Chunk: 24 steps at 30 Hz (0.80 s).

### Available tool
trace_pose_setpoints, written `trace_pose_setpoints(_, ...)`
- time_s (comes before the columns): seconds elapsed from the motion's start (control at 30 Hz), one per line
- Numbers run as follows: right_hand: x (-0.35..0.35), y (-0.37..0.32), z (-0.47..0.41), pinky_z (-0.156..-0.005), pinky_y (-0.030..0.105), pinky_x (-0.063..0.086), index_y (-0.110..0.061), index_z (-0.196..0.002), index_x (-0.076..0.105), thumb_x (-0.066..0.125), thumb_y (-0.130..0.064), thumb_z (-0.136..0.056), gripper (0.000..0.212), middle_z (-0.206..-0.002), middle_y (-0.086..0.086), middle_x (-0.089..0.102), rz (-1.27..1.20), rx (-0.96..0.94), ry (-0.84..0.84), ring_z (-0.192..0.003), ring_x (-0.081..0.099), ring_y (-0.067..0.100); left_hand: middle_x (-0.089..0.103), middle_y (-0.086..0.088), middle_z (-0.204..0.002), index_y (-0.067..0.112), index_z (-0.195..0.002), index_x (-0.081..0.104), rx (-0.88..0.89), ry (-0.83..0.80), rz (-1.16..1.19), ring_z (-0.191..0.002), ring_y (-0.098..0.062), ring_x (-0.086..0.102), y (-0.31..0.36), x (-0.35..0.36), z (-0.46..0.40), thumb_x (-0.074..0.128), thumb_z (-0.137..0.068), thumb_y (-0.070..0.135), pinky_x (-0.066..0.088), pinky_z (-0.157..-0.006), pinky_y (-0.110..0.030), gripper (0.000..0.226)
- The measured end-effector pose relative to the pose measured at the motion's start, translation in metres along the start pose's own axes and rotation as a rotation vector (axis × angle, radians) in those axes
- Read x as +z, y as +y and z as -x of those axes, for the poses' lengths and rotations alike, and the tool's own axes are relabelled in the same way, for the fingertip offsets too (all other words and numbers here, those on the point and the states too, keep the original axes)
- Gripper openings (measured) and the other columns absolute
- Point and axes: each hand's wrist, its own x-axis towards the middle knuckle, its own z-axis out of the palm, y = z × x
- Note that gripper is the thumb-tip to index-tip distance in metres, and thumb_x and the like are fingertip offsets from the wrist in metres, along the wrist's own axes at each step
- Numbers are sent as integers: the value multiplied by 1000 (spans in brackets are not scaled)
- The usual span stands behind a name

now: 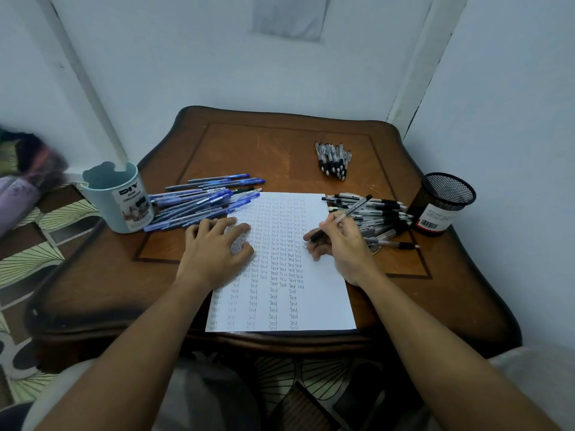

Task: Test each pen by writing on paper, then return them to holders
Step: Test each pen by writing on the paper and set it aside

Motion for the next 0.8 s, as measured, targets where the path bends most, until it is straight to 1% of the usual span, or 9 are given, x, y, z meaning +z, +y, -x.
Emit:
trace_pose_setpoints(0.1, -2, 0, -2, -52, 35, 49, -12, -99, 39, 46, 7, -100, 20, -80, 22, 65, 1, -1, -20, -64, 58, 33, 41, 13, -149, 44, -137, 47, 1, -1, -7, -131, -16, 31, 0, 0, 0, 18, -83, 64, 19, -110, -45, 65)
trace_pose_setpoints(0.23, -3, -1, -3, -48, 35, 47, -13, -105, 42, 48, 7, -99, 22, -77, 20, 64, 34, -2, -28, -64, 57, 33, 42, 12, -150, 44, -137, 48, -1, 4, -6, -131, -16, 32, 1, -1, -2, 21, -84, 63, 19, -109, -46, 62)
trace_pose_setpoints(0.3, 0, -4, -1, -49, 36, 49, -15, -108, 44, 50, 2, -100, 20, -78, 19, 64, 63, 3, -36, -65, 59, 34, 42, 12, -150, 44, -137, 48, -3, 1, -5, -131, -16, 32, 1, -1, -1, 22, -85, 62, 19, -109, -46, 61)
trace_pose_setpoints(0.37, 3, -11, -1, -53, 37, 53, -16, -113, 46, 52, -8, -102, 14, -80, 17, 63, 97, 19, -56, -66, 64, 30, 42, 12, -150, 44, -137, 48, -3, -5, -9, -131, -16, 32, 1, 0, 0, 22, -85, 62, 20, -110, -46, 60)
trace_pose_setpoints(0.43, 6, -24, -6, -54, 32, 53, -15, -117, 51, 52, -15, -103, 14, -82, 13, 59, 148, 26, -56, -64, 65, 24, 42, 12, -149, 44, -136, 48, -1, 0, -8, -130, -16, 32, 1, -1, 0, 21, -85, 62, 20, -110, -46, 60)
trace_pose_setpoints(0.53, 2, -47, -33, -54, 25, 46, -7, -120, 55, 51, -15, -104, 18, -90, 10, 55, 247, 61, 19, -64, 58, 17, 42, 13, -149, 44, -137, 48, 1, 7, -2, -131, -16, 32, 1, -1, 2, 21, -85, 62, 19, -110, -46, 61)
trace_pose_setpoints(0.6, -6, -65, -58, -59, 24, 45, -2, -115, 56, 53, -7, -102, 15, -93, 11, 56, 324, 151, 54, -70, 54, 15, 41, 13, -149, 44, -137, 48, 3, 9, 4, -131, -15, 31, 1, -2, 2, 20, -84, 63, 18, -110, -46, 63)
trace_pose_setpoints(0.67, -16, -79, -82, -60, 25, 47, 4, -113, 56, 54, -1, -99, 15, -92, 13, 56, 374, 227, 77, -72, 52, 15, 42, 13, -150, 43, -137, 48, 7, 12, 13, -132, -16, 31, 2, -3, 1, 19, -84, 63, 18, -111, -46, 64)
trace_pose_setpoints(0.8, -36, -87, -127, -55, 22, 49, 5, -108, 62, 64, -3, -95, 15, -83, 11, 63, 553, 160, 233, -64, 56, 12, 42, 13, -148, 43, -136, 49, 4, 20, 17, -131, -15, 31, 2, -3, 0, 22, -86, 62, 17, -111, -46, 60)
